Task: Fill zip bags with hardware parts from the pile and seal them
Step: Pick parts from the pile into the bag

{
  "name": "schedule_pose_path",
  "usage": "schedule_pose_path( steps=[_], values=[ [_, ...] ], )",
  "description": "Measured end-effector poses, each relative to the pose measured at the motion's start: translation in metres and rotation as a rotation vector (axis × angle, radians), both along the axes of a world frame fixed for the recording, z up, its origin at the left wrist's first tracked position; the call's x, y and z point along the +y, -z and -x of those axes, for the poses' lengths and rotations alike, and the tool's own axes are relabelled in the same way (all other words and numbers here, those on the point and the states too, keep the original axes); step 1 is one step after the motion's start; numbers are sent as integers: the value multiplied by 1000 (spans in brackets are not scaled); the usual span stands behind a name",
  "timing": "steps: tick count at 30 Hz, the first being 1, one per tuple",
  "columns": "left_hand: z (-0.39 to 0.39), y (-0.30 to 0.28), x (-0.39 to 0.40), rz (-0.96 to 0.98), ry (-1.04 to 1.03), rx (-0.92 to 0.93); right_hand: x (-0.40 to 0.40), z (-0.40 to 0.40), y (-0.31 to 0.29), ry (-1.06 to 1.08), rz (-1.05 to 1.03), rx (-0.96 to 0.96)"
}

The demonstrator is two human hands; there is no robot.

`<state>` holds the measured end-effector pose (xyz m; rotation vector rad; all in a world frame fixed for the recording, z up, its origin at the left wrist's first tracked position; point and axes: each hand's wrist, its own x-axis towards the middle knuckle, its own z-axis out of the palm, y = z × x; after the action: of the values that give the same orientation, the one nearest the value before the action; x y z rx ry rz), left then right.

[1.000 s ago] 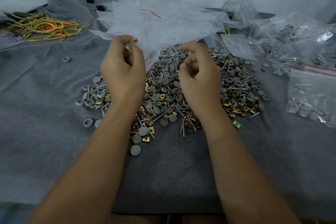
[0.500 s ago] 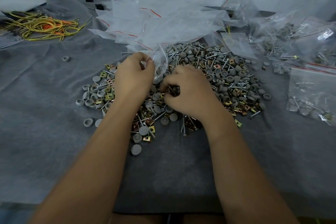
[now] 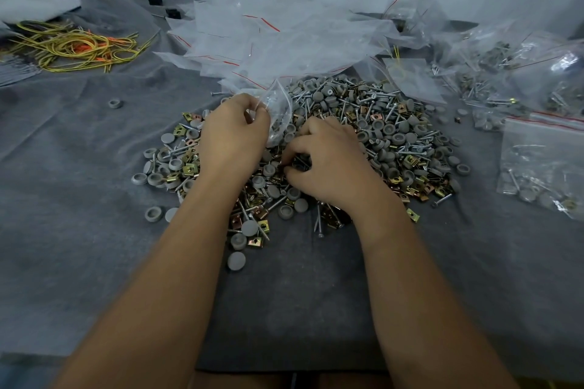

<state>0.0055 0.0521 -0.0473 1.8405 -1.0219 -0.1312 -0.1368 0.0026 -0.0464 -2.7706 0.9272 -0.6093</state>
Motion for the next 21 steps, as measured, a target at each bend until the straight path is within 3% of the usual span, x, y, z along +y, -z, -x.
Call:
schedule_pose_path(
  steps=[4, 12, 21],
  values=[
    [0, 0, 0, -1, 3, -6, -1, -1, 1, -4, -16, -61],
    [1, -1, 1, 9, 9, -5, 5, 1, -7, 7, -256, -485],
    [8, -2, 1, 51, 170, -42, 5, 2, -11, 58, -230, -692]
  ],
)
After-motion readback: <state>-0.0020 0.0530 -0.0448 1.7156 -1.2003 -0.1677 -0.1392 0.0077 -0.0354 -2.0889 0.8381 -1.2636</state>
